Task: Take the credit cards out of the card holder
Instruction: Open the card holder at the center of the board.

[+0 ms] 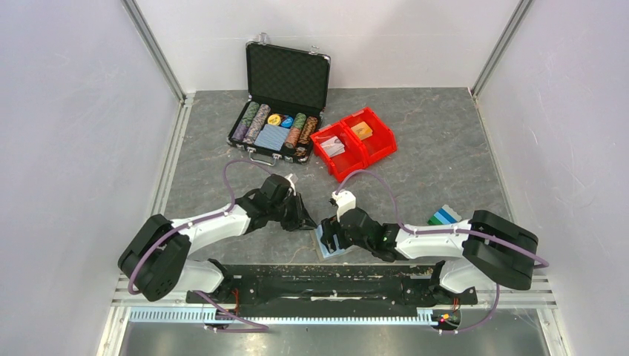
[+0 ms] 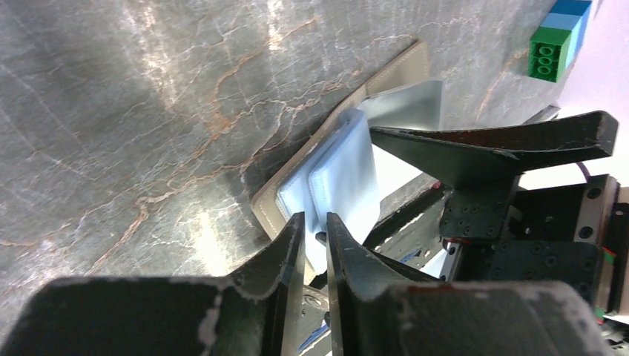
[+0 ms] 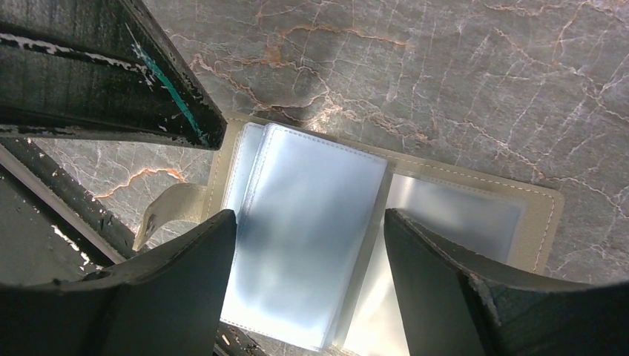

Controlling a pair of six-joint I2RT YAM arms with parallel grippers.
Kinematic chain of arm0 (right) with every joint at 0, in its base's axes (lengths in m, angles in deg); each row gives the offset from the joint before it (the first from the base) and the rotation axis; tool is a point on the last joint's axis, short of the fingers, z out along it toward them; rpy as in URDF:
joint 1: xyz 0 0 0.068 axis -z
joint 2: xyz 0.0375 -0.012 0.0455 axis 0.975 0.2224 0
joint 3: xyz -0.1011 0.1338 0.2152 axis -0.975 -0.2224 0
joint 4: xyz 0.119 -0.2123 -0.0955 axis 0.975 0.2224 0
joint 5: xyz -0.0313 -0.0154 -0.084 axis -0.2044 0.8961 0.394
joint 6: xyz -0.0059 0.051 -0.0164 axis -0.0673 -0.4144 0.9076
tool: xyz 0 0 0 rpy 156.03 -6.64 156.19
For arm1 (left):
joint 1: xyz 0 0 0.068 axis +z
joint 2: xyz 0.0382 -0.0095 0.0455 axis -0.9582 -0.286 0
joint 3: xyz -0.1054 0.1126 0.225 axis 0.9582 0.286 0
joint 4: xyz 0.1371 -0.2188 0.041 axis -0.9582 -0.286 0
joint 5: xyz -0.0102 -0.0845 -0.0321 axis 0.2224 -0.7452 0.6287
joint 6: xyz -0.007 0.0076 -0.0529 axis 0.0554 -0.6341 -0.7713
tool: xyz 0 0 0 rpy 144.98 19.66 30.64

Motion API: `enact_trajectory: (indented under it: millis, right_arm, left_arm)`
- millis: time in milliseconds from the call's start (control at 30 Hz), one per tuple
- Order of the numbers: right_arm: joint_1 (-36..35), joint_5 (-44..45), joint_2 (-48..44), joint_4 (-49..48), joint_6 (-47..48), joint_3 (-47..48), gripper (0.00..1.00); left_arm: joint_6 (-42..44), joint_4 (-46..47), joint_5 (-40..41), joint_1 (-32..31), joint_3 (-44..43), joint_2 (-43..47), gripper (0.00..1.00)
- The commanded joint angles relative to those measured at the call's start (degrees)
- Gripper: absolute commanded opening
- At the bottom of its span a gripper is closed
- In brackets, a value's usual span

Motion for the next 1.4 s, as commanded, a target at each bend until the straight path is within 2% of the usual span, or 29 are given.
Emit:
enact_trajectory:
  millis: [0, 167, 367, 533, 900, 1367]
  right_arm:
    - [0.3, 0.7, -1.4, -1.0, -0.9, -1.4, 0.74]
    - [0.4, 0.6, -1.8, -1.6, -1.2, -1.8, 0.73]
    - [0.6, 0.2, -2.0, -2.4, -1.7, -2.3, 0.73]
    - [0.9, 0.2, -2.7, -2.8, -2.1, -2.8, 0.73]
    - [1.3, 0.5, -3.1, -2.8, -2.8, -3.2, 0.72]
    - [1.4, 0.2, -4.0, -3.6, -2.8, -3.8, 0.71]
  left_arm:
    - [2.5, 3.2, -2.2, -0.1, -2.0, -0.4, 0.19]
    - [2.2, 4.9, -2.8, -0.1, -1.0, -1.4, 0.11]
    - [1.1, 10.1, -5.2, -0.1, 0.1, -3.9, 0.08]
    - [1.1, 10.6, -5.7, -0.2, 0.3, -5.5, 0.05]
    - [0.7, 10.6, -4.4, -0.2, 3.1, -3.3, 0.03]
    - [0.9, 13.8, -5.4, -0.2, 1.7, -9.0, 0.03]
